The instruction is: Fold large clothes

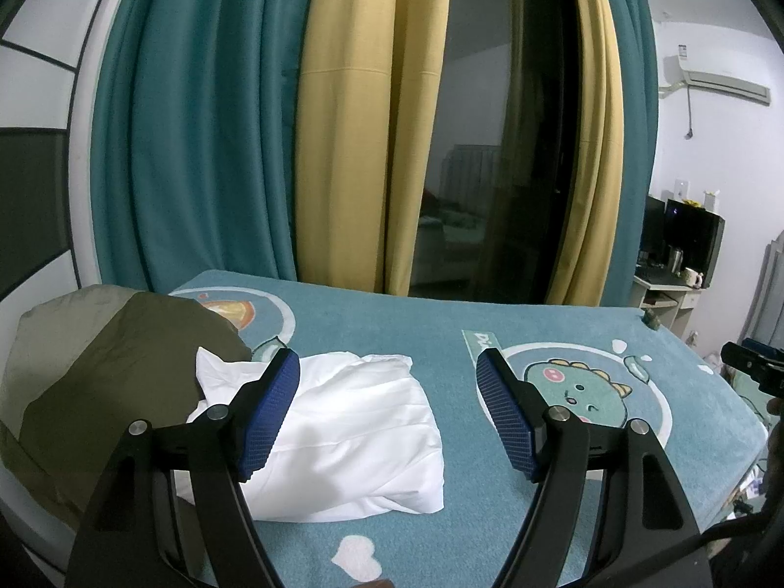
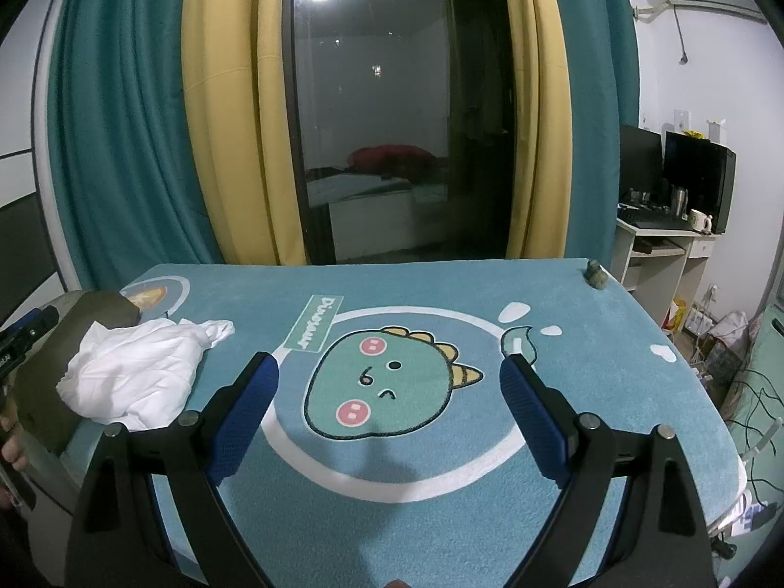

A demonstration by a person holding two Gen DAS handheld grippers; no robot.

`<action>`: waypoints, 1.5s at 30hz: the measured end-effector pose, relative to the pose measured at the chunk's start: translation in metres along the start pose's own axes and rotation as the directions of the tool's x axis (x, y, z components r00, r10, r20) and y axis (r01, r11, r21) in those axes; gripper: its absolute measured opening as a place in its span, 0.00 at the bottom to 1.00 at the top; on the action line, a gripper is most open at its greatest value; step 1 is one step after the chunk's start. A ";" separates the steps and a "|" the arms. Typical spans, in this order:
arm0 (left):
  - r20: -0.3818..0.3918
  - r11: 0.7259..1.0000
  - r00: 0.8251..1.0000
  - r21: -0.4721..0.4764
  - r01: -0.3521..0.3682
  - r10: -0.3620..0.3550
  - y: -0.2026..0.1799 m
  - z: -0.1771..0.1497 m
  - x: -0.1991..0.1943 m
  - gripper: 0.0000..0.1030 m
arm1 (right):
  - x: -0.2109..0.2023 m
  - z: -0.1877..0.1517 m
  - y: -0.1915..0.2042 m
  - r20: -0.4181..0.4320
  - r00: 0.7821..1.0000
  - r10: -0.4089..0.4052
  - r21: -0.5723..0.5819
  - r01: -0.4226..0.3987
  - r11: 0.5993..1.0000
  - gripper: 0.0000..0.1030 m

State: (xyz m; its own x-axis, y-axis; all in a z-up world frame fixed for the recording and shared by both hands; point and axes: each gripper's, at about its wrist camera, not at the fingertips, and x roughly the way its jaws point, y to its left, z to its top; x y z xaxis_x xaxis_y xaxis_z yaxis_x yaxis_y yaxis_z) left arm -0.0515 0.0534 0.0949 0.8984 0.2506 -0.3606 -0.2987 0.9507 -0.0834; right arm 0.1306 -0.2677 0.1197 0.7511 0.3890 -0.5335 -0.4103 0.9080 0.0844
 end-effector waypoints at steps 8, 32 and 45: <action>0.001 1.000 1.000 -0.002 -0.001 0.001 0.000 0.001 0.001 0.75 | 0.000 0.000 0.001 0.000 1.000 0.001 -0.001 -0.001 1.000 0.89; 0.001 1.000 1.000 -0.004 0.000 0.000 0.001 0.001 0.001 0.75 | 0.001 -0.002 0.004 -0.005 1.000 0.001 -0.003 -0.001 1.000 0.89; 0.000 1.000 1.000 -0.003 -0.002 0.002 0.000 0.001 0.000 0.75 | 0.002 -0.001 0.005 -0.005 1.000 0.000 -0.002 0.000 1.000 0.89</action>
State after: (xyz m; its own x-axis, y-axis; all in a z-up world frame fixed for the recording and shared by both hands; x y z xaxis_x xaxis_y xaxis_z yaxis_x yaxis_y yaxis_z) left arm -0.0514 0.0540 0.0954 0.8979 0.2525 -0.3607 -0.3013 0.9497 -0.0851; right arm 0.1294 -0.2632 0.1183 0.7482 0.3881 -0.5381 -0.4113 0.9077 0.0829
